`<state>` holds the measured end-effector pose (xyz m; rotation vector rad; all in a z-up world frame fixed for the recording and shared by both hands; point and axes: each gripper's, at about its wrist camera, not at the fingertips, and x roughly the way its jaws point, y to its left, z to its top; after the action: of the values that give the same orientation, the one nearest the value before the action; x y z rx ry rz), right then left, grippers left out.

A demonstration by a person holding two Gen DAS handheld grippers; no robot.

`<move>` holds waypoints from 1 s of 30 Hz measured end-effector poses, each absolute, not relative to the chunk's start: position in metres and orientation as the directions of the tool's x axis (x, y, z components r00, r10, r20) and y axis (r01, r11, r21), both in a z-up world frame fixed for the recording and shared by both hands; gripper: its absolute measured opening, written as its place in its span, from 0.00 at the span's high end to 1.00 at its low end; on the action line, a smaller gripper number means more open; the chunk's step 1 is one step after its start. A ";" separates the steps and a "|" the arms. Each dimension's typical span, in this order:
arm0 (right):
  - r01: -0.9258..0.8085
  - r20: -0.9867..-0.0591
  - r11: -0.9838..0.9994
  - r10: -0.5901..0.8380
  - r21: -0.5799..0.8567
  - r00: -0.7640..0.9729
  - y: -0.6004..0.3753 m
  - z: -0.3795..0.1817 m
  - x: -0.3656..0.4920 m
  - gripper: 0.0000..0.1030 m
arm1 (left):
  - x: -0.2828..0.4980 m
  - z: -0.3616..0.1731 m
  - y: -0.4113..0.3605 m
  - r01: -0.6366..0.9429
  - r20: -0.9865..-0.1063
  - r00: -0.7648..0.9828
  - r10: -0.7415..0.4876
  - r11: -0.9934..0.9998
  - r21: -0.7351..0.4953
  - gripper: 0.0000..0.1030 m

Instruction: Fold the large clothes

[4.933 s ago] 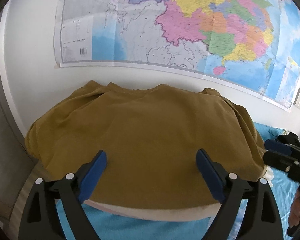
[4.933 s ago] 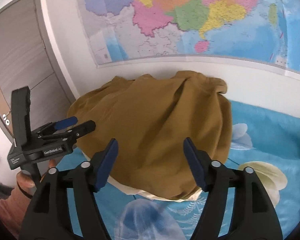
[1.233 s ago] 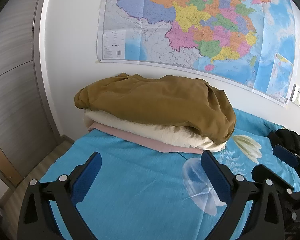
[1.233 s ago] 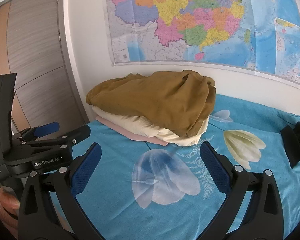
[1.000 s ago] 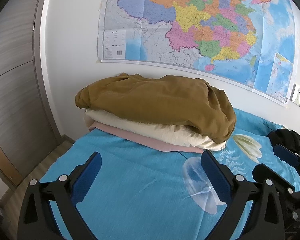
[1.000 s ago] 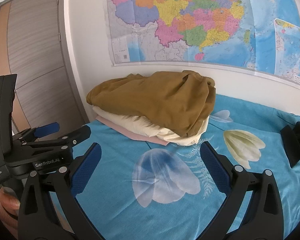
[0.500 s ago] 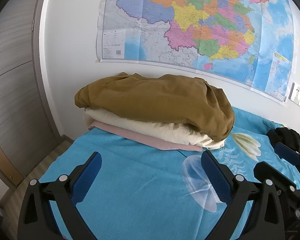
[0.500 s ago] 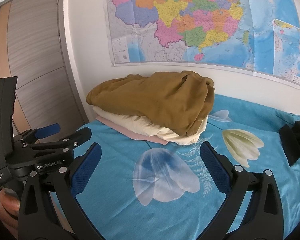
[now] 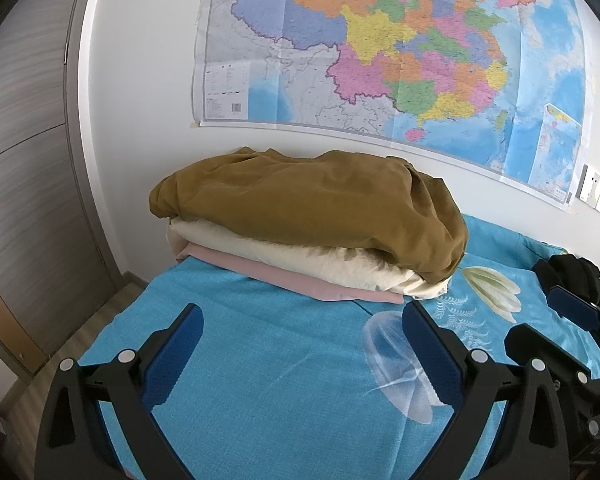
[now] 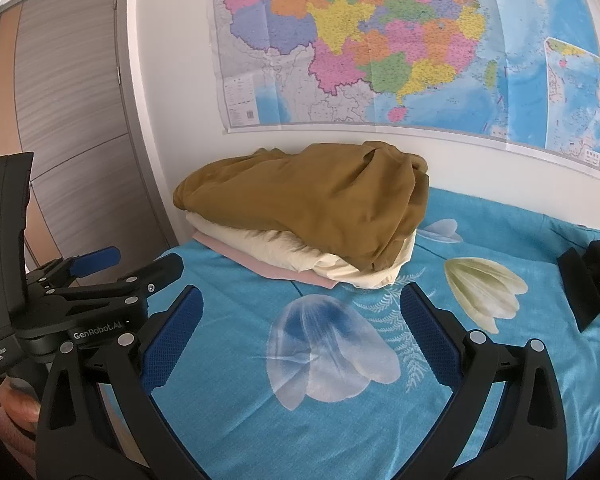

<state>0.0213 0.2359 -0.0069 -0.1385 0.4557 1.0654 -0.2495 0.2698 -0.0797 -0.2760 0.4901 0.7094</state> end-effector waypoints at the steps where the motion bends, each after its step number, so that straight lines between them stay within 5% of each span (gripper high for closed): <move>1: -0.868 -0.426 0.484 0.812 0.109 0.399 0.236 -0.007 0.021 0.05 | -0.249 -0.079 0.270 -0.679 -0.517 0.653 0.553 0.730 -0.076 0.06; 30: -0.859 -0.426 0.498 0.807 0.117 0.410 0.233 -0.006 0.025 0.05 | -0.243 -0.082 0.261 -0.674 -0.513 0.651 0.559 0.737 -0.050 0.06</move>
<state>0.0252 0.2331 -0.0064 -0.1271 0.4622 1.0520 -0.2432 0.2609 -0.0816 -0.2463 0.4962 0.7080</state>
